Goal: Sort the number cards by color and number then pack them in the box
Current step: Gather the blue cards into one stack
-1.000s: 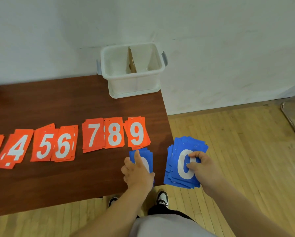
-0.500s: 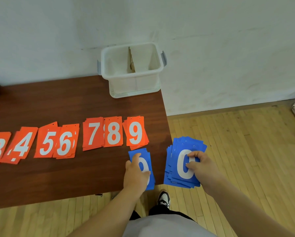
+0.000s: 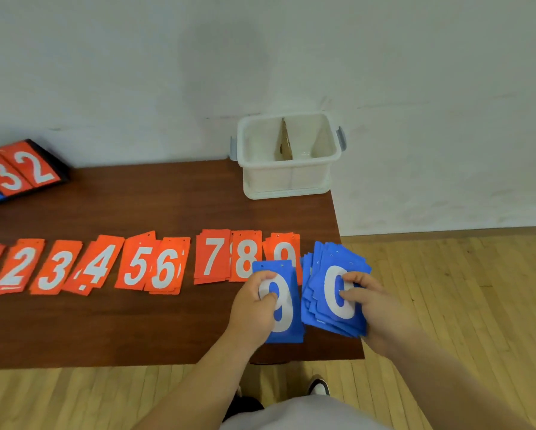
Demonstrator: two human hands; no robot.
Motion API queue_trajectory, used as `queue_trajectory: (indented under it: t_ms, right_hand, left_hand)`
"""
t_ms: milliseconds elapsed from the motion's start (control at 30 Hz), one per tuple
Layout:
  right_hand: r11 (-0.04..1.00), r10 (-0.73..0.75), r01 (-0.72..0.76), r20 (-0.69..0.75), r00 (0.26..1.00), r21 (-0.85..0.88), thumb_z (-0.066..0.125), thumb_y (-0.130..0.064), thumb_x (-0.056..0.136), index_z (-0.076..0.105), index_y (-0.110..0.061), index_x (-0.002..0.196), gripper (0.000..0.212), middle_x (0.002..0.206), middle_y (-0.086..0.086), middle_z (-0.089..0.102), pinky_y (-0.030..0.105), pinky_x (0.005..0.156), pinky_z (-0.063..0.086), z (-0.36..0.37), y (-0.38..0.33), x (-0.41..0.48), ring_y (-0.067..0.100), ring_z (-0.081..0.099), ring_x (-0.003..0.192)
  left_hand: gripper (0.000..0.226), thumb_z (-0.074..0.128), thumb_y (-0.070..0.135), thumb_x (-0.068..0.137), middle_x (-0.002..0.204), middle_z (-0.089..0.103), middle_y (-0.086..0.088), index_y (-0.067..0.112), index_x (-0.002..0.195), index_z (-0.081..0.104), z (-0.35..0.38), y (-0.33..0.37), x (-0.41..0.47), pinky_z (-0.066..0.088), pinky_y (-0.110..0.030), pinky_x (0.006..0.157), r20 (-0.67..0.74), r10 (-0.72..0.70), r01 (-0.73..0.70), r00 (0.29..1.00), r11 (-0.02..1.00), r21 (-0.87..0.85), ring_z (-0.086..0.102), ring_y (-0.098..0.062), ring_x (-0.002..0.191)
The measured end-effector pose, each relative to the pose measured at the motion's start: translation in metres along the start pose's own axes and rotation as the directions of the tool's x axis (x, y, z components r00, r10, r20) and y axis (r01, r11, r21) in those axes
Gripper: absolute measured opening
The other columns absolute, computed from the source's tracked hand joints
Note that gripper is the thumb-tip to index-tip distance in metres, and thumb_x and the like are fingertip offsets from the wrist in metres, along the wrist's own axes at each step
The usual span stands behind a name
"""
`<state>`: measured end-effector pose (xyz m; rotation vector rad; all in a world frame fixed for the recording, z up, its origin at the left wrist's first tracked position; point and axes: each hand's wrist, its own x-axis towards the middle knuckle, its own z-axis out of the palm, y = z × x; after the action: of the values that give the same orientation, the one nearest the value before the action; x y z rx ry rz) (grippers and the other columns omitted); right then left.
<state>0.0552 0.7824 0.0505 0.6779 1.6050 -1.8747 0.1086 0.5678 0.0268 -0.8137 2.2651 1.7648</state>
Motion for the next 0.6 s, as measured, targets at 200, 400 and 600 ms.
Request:
queue_trajectory:
  t_ms: [200,400,600]
  right_hand:
    - [0.979,-0.064,0.003,0.288,0.955,0.206,0.052,0.006,0.093,0.064,-0.016,0.104,0.027,0.108,0.012,0.075,0.037,0.063,0.062,0.071,-0.031,-0.022,0.031,0.074,0.087]
    - [0.974,-0.21,0.224,0.286,0.935,-0.019,0.053,0.007,0.096,0.064,-0.017,0.107,0.028,0.109,0.014,0.074,0.043,0.073,0.061,0.139,-0.038,-0.037,0.032,0.074,0.089]
    - [0.821,-0.34,0.437,0.299,0.891,-0.368,0.059,-0.012,0.097,0.062,-0.043,0.104,0.032,0.116,0.005,0.066,0.06,0.091,0.055,0.202,-0.037,-0.053,0.034,0.069,0.102]
  left_hand:
    - [0.052,0.058,-0.002,0.097,0.13,0.061,0.004,0.044,0.121,0.057,-0.049,0.034,-0.002,0.063,-0.036,0.08,-0.003,0.045,-0.044,0.999,0.968,-0.247,0.067,-0.018,0.109]
    - [0.035,0.049,0.022,0.107,0.127,0.061,0.015,0.048,0.13,0.048,-0.107,0.071,-0.018,0.058,-0.046,0.095,-0.043,0.199,-0.199,0.979,0.894,-0.4,0.067,-0.009,0.109]
    - [0.065,0.06,0.017,0.102,0.134,0.057,0.015,0.05,0.149,0.028,-0.166,0.071,-0.02,0.061,-0.034,0.084,0.041,0.333,-0.295,0.942,0.881,-0.371,0.067,-0.006,0.113]
